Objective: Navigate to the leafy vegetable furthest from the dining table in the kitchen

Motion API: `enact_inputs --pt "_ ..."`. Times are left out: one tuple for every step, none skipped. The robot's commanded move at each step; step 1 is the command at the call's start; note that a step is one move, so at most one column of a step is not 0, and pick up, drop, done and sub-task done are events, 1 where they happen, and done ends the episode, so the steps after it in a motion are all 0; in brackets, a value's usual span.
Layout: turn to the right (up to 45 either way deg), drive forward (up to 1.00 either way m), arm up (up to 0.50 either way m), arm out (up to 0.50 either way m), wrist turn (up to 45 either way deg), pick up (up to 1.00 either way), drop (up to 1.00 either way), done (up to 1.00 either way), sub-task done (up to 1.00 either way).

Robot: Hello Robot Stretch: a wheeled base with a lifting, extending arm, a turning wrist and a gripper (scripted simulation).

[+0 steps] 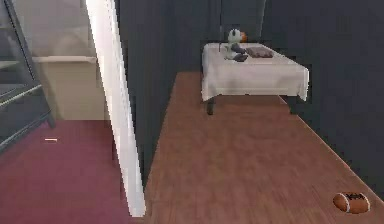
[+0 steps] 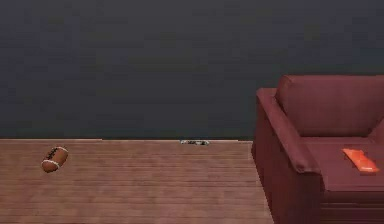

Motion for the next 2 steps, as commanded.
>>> enact_inputs --pt "45.0 0.0 0.0 0.0 0.0 0.0 0.0 0.0 0.0" --pt "45.0 0.0 0.0 0.0 0.0 0.0 0.0 0.0 0.0"
